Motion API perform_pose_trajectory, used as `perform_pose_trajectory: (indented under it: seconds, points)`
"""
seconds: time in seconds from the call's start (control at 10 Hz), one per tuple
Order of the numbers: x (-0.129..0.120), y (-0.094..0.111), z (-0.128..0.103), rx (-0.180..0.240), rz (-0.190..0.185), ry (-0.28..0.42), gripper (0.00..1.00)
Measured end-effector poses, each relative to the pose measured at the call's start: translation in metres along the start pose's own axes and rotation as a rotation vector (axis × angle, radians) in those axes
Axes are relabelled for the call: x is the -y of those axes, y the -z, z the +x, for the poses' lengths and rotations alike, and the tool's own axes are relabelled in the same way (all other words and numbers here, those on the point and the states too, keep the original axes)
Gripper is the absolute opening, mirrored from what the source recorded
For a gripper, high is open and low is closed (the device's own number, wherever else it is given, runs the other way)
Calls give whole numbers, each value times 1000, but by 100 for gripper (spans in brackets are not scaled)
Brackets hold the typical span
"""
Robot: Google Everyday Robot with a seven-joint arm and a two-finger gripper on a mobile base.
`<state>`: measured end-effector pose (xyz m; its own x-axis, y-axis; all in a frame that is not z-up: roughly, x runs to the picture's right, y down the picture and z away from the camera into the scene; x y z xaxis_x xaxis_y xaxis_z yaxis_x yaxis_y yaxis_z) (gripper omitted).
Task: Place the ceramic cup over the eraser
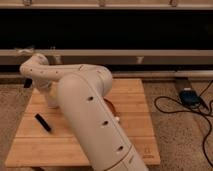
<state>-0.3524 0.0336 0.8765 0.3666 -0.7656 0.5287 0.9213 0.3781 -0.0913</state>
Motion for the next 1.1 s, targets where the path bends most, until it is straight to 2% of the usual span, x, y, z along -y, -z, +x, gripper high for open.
perform_pose_trajectory:
  seconds: [0.1, 0.2, 0.6, 0.8, 1.0, 1.1]
  points:
    - [-2, 6, 2, -16, 23, 8, 5]
    - [-3, 15, 2, -27, 43, 17, 0]
    - [-4, 66, -5, -78, 105, 60, 0]
    - [-8, 105, -11, -110, 135, 89, 0]
    - [-17, 137, -21, -131, 152, 118, 0]
    - [-32, 153, -29, -136, 152, 136, 0]
